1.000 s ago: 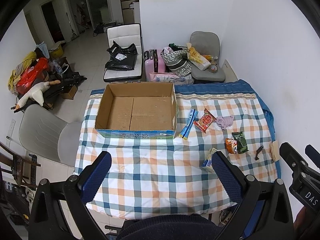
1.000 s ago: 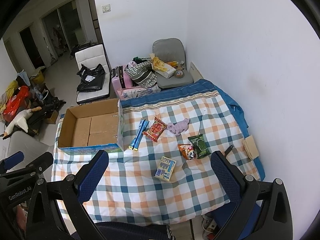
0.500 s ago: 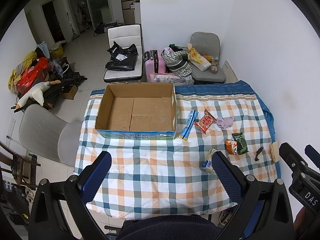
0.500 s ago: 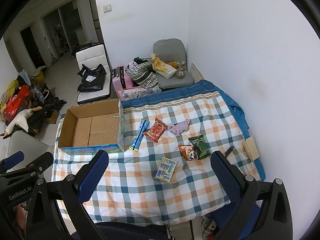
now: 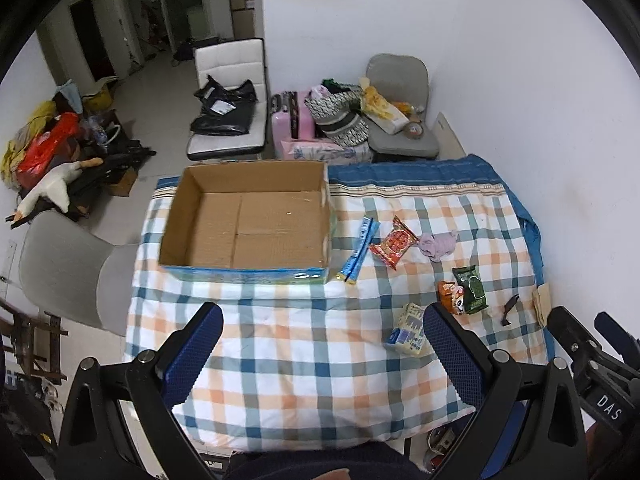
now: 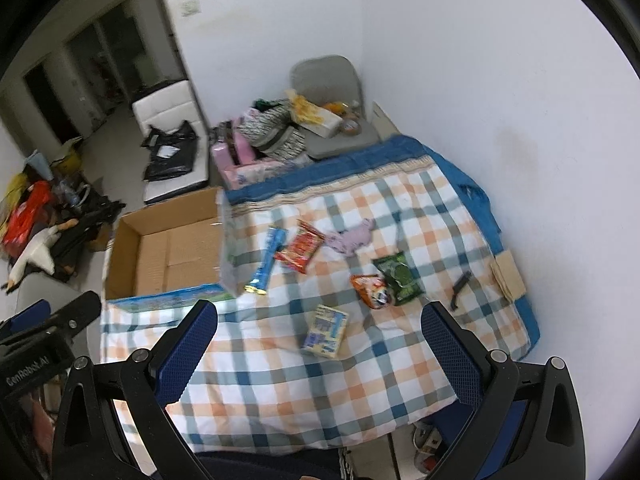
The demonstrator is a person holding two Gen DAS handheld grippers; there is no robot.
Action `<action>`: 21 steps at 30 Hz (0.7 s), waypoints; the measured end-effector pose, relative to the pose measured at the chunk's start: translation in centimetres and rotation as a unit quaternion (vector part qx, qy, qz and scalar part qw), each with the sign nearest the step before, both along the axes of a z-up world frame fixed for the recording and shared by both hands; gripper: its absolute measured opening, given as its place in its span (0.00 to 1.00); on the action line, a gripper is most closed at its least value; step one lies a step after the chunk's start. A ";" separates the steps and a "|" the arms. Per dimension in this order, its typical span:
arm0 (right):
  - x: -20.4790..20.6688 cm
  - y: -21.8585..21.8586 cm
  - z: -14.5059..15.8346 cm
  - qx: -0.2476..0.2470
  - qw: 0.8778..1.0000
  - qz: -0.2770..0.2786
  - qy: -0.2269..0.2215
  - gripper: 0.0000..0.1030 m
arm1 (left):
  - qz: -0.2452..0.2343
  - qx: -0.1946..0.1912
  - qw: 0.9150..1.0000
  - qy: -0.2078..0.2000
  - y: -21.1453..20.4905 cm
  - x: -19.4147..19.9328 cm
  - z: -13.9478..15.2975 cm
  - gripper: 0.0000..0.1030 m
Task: Organize soft objects
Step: 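Grasp the red snack bag with the left tool while the right tool grasps the green Deeyeo bag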
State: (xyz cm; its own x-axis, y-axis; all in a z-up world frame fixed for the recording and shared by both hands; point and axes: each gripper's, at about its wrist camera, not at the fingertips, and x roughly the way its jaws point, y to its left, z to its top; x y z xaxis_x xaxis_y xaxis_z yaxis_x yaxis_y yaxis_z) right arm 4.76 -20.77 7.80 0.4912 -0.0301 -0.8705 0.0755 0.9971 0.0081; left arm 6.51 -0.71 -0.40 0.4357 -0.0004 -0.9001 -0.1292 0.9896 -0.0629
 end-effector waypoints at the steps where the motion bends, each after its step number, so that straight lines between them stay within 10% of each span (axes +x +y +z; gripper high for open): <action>1: 0.5 -0.9 -0.6 0.005 1.000 -0.007 0.004 1.00 | -0.004 0.002 1.000 0.007 -0.6 1.1 -0.9 1.00; 11: 8.6 -11.0 -11.0 0.010 0.995 -0.081 0.065 1.00 | -0.071 0.025 0.995 0.062 -9.0 11.4 -12.5 1.00; 21: 18.0 -19.6 -31.5 0.057 0.968 -0.099 0.222 1.00 | -0.120 0.025 0.974 0.191 -16.3 18.9 -27.4 0.92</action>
State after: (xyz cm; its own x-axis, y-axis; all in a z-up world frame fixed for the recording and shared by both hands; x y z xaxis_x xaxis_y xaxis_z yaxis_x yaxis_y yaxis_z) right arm 22.77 -40.33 -23.66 0.0615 0.0236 -0.9978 0.2867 0.9572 0.0403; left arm 25.38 -16.97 -27.83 0.0620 -0.0136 -0.9980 0.1018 0.9948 -0.0072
